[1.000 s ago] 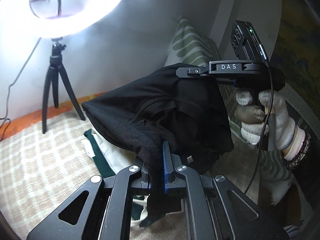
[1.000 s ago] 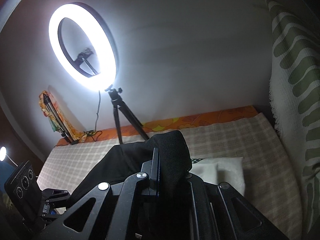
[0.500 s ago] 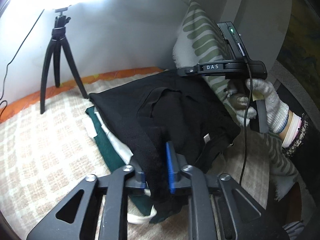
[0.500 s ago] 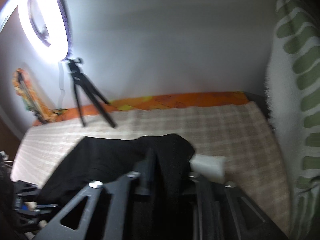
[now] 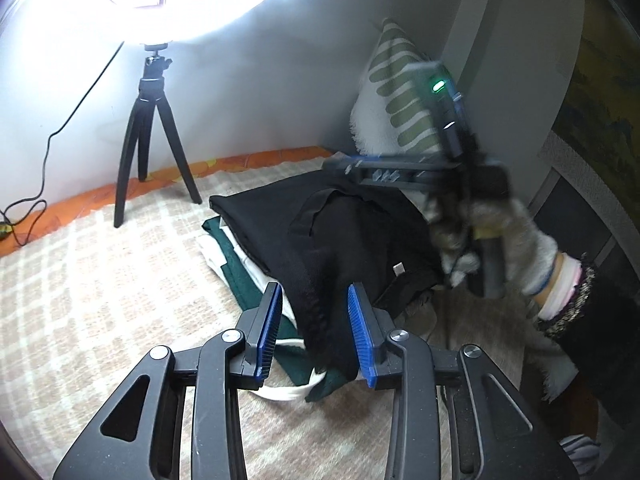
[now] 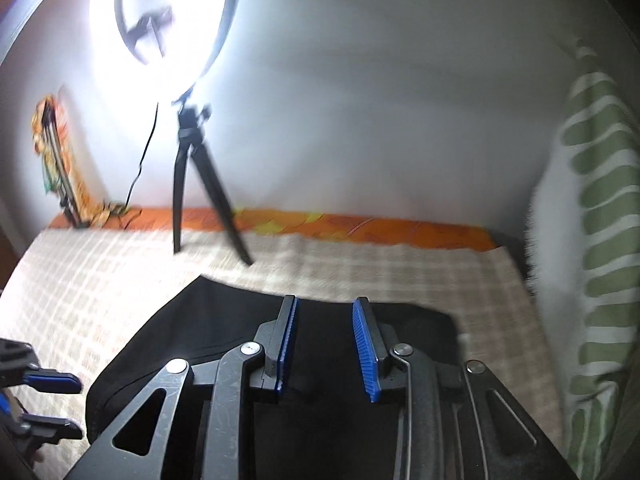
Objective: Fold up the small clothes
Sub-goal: 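Lower the folded shirt onto the cloth bag pile and open the left gripper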
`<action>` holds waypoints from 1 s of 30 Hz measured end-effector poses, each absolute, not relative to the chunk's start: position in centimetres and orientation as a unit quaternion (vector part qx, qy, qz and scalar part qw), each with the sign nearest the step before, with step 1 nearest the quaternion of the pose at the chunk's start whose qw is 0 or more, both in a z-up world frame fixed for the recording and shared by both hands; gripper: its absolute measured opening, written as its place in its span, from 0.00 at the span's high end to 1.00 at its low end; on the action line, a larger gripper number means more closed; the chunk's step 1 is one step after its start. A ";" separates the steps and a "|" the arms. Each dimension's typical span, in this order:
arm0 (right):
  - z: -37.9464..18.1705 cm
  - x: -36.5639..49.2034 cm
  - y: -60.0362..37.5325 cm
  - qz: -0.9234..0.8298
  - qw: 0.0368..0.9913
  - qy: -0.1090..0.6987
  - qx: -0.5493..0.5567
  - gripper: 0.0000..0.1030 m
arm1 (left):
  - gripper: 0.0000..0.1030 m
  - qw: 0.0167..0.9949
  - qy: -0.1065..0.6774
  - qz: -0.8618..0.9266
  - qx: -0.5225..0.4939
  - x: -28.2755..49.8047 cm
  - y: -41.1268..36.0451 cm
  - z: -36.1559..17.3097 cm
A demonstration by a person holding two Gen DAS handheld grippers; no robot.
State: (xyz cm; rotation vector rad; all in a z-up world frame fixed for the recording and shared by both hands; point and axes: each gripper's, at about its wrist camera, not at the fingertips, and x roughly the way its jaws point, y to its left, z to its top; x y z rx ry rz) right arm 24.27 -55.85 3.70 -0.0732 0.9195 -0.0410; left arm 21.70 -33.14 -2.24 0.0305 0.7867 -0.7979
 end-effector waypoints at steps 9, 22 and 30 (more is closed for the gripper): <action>-2.8 21.7 -58.6 -0.030 0.892 0.449 0.035 0.71 | 0.68 0.848 0.380 -0.367 0.024 22.2 -33.0 -3.5; 2.5 20.3 -54.8 0.001 0.914 0.404 0.046 0.69 | 0.68 0.856 0.367 -0.362 0.033 20.4 -32.8 -1.8; 0.5 19.2 -49.8 0.017 0.893 0.449 0.004 0.69 | 0.51 0.874 0.347 -0.339 0.037 18.1 -30.7 0.5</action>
